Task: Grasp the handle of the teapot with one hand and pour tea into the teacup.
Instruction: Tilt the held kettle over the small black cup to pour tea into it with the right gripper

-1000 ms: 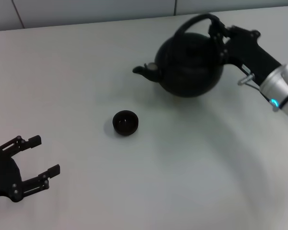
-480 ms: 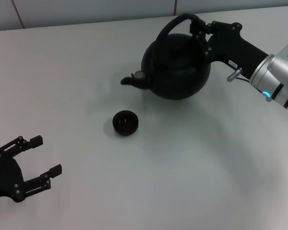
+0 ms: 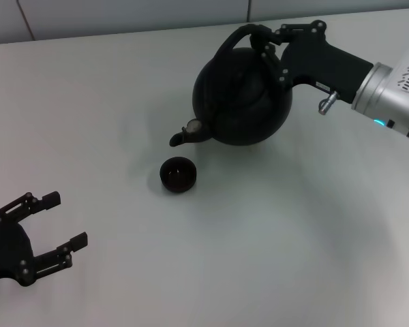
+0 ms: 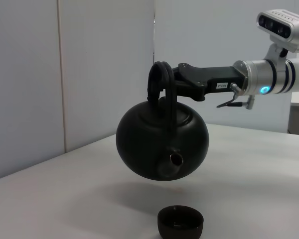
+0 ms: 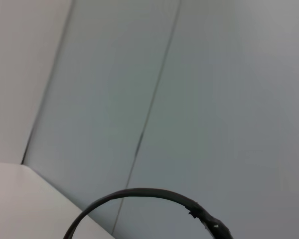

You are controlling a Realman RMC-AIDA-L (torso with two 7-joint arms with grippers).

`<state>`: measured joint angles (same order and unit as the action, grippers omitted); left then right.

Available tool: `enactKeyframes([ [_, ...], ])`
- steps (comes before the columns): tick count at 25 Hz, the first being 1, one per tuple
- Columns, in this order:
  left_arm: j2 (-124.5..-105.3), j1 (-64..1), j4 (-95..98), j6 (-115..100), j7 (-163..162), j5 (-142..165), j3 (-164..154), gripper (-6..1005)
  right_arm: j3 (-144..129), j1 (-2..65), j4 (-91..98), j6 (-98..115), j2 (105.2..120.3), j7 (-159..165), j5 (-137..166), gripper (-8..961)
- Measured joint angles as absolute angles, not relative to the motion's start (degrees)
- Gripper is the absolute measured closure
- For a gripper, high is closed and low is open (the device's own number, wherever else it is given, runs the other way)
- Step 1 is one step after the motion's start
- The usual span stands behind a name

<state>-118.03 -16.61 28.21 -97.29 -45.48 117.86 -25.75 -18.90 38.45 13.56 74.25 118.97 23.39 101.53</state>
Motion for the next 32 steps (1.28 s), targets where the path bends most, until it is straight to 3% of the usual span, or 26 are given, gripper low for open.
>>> enactKeyframes([
  [32,-118.19,-16.61,28.21,-96.83,-46.05,117.68,-24.25,184,-30.34,40.51,20.60,73.96,119.18,14.46,101.28,872],
])
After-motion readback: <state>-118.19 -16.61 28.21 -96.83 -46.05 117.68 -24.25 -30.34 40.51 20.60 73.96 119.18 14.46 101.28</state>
